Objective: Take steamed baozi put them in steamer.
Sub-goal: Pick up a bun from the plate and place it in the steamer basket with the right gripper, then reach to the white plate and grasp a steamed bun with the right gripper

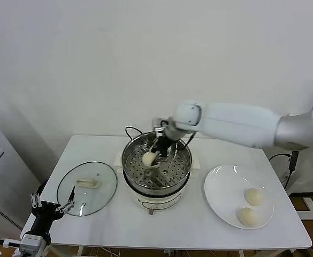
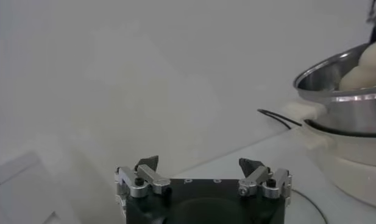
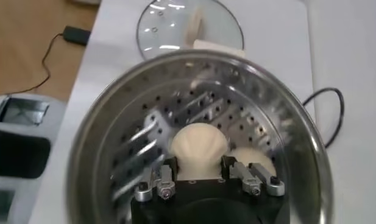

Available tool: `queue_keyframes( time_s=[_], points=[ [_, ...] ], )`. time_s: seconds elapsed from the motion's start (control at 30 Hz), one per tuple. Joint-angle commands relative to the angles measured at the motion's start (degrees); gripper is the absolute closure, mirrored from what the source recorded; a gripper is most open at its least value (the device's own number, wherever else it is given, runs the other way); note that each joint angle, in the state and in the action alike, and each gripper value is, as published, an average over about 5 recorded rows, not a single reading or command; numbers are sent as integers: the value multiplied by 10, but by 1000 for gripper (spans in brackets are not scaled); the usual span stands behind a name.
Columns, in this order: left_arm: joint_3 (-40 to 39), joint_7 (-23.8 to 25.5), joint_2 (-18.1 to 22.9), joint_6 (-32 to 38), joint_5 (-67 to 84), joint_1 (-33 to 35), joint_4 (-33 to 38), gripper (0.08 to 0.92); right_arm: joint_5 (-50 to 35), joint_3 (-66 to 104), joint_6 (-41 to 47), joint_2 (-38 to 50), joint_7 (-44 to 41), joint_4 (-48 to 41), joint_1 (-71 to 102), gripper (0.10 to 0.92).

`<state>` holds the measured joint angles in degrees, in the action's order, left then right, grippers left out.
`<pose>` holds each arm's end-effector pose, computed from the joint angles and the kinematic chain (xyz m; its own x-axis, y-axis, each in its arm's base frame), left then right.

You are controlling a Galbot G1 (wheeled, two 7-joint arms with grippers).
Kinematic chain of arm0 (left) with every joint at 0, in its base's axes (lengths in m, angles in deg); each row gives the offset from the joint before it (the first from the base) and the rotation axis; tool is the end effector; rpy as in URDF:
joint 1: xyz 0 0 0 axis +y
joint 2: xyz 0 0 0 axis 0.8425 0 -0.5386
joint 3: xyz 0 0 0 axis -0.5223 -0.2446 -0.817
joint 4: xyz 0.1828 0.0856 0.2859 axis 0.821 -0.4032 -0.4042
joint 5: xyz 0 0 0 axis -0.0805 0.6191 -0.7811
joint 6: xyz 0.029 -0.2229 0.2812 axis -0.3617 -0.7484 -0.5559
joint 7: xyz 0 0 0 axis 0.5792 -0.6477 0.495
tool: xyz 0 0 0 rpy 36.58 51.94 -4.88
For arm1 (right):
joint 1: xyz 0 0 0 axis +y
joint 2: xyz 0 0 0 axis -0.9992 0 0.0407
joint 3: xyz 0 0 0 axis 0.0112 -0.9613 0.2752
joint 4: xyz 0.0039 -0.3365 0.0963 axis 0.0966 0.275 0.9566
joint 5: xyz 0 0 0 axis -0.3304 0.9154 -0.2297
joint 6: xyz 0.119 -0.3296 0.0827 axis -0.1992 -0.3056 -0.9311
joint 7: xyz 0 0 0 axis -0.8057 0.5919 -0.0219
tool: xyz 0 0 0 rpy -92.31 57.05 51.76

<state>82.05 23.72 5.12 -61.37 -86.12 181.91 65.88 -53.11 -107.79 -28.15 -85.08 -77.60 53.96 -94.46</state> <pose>0.1601 0.1077 -0.2722 -0.9932 -0.0427 0.1083 0.0077 0.9043 0.4268 0.5456 0.1365 -0.1036 -0.1346 -0.4071 0.9034 -0.9789 -0.0869 -0.1850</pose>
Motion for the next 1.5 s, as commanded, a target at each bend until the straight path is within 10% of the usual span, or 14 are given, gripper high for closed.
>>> queue_keyframes(
  time_s=[0.03, 0.43, 0.67, 0.97, 1.5],
  points=[
    [0, 0, 1, 3, 1, 0, -6, 177, -8, 26, 33, -68, 75, -47, 67, 575],
    [-6, 0, 0, 1, -2, -5, -7, 177, -6, 26, 42, -28, 60, -15, 21, 365],
    [-8, 0, 0, 1, -3, -6, -6, 177, 34, 9, 14, 54, -84, 4, -99, 214],
    [-9, 1, -1, 0, -2, -12, -2, 177, 172, -33, -81, 227, -300, 9, -194, 203],
    [-14, 3, 8, 1, -19, 3, 10, 177, 413, 83, -191, 445, -280, 85, 122, 203]
  ],
)
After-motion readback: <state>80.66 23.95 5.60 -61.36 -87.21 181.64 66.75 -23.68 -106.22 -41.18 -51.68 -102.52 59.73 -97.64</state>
